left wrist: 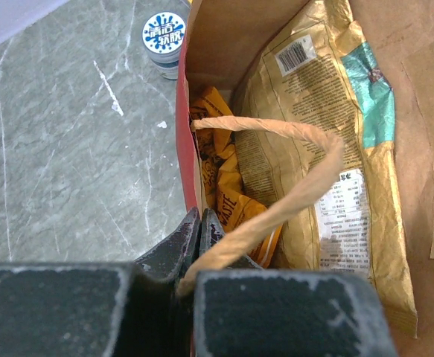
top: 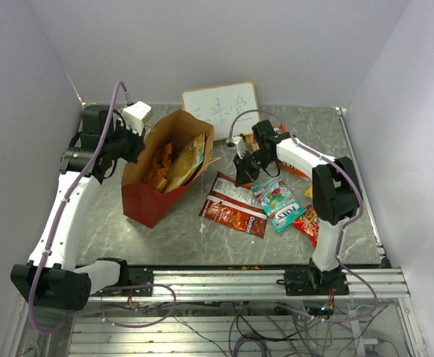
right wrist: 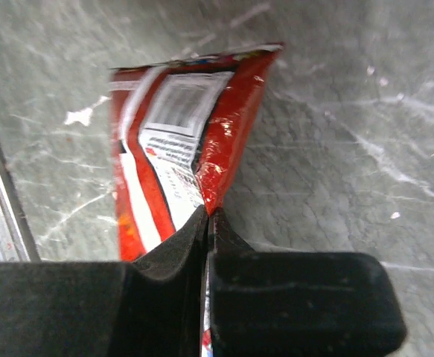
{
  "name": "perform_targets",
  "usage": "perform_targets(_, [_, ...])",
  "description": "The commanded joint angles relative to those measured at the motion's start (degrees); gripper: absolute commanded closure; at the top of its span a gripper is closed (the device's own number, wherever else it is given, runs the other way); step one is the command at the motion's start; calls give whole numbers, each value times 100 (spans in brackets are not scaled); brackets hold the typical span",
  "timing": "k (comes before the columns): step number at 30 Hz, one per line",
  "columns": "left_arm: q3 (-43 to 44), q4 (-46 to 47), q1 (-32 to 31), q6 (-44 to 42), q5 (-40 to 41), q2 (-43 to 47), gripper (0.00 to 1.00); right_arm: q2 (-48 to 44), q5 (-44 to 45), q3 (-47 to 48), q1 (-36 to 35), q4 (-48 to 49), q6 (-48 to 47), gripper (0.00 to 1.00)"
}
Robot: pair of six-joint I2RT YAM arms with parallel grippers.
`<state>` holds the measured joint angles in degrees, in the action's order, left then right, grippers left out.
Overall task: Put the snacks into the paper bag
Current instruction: Pick up the snack from the center of the board, then place the snack in the paper bag.
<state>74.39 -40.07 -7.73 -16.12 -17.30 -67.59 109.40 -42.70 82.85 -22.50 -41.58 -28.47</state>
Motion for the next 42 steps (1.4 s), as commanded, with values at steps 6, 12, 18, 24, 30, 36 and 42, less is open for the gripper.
perform_targets(6, [10, 343, -33, -36, -12, 159, 93, -1253, 206, 695, 91, -689, -534, 100])
perform_targets(12, [-5, 367, -35, -13, -27, 142, 93, -1736, 985, 1186, 114, -920, -661, 100])
perform_targets(18, [-71, 403, -36, -12, -104, 185, 93, -1990, 1204, 1923, 123, -1051, -471, 100])
perform_targets(24, [-94, 422, -34, 51, -161, 202, 93, -1994, 1049, 3088, 118, -1002, -53, 100])
perform_targets(30, [-161, 624, -36, 460, -221, 264, 93, -1812, 634, 4087, 46, -589, 1090, 100])
perform_targets(36, [-245, 857, -36, 1019, -367, 231, 93, -1723, 292, 4446, -200, 213, 2264, 100])
perform_targets(42, [-481, 1325, -40, 1705, -751, 311, 93, -1458, 140, 4306, -715, 805, 3264, 100])
